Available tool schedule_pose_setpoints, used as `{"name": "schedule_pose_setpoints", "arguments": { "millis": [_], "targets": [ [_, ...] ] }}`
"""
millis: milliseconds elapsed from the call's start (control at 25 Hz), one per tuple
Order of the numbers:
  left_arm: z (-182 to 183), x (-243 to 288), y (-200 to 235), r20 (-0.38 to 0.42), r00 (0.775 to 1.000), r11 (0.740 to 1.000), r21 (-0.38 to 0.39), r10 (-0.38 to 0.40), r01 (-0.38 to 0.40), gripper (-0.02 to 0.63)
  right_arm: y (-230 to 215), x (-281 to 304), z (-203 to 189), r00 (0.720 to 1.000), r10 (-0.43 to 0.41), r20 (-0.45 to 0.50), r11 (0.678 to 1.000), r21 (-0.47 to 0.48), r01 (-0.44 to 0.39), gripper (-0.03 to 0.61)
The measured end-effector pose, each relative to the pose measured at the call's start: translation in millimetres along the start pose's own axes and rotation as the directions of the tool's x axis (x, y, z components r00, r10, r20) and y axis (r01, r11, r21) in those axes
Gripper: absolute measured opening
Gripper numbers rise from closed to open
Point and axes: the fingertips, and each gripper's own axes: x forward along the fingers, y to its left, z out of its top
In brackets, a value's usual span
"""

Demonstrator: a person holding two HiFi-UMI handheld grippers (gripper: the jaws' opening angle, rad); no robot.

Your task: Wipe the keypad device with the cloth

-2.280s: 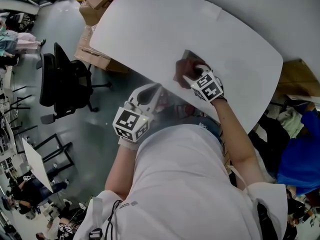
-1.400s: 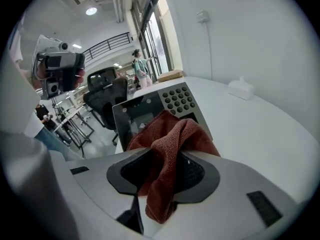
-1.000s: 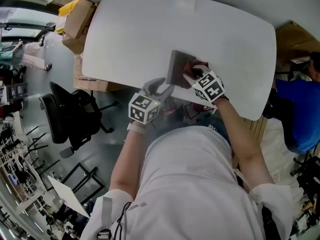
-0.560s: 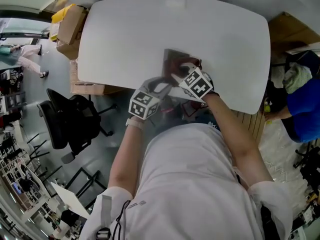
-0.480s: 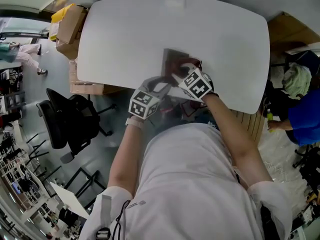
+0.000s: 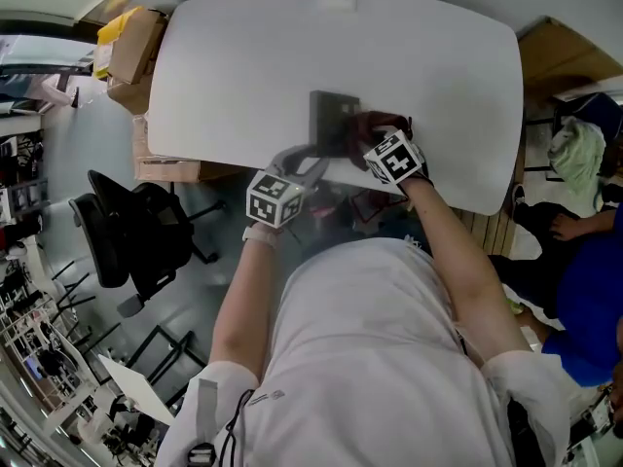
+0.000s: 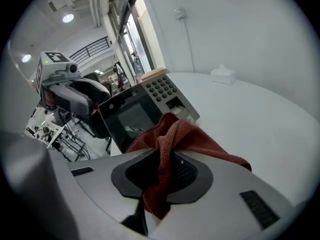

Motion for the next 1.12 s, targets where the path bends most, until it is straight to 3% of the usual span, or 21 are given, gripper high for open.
{"name": "schedule_pose_setpoints", "arguments": {
  "millis": [320, 720, 1120],
  "targets": [
    [0, -1, 0, 0.029, 1.0, 1.0, -0.026, 0.002, -0.002, 0.15, 11, -4, -9, 1.0, -0.009, -0.024, 1.0, -0.012, 0.008, 0.069],
    [0, -2, -2, 0.067, 0.998, 0.998, -0.063, -0.006, 0.01, 0.15, 55, -16, 11, 0.988, 0.125, 0.09, 0.989, 0.064, -0.131, 0.069],
    [2, -5, -2, 0.092, 0.995, 0.994, -0.104, -0.029, 0.039, 0.14, 86, -21, 55, 0.955, 0.251, 0.157, 0.968, -0.037, -0.248, 0.066]
  ]
}}
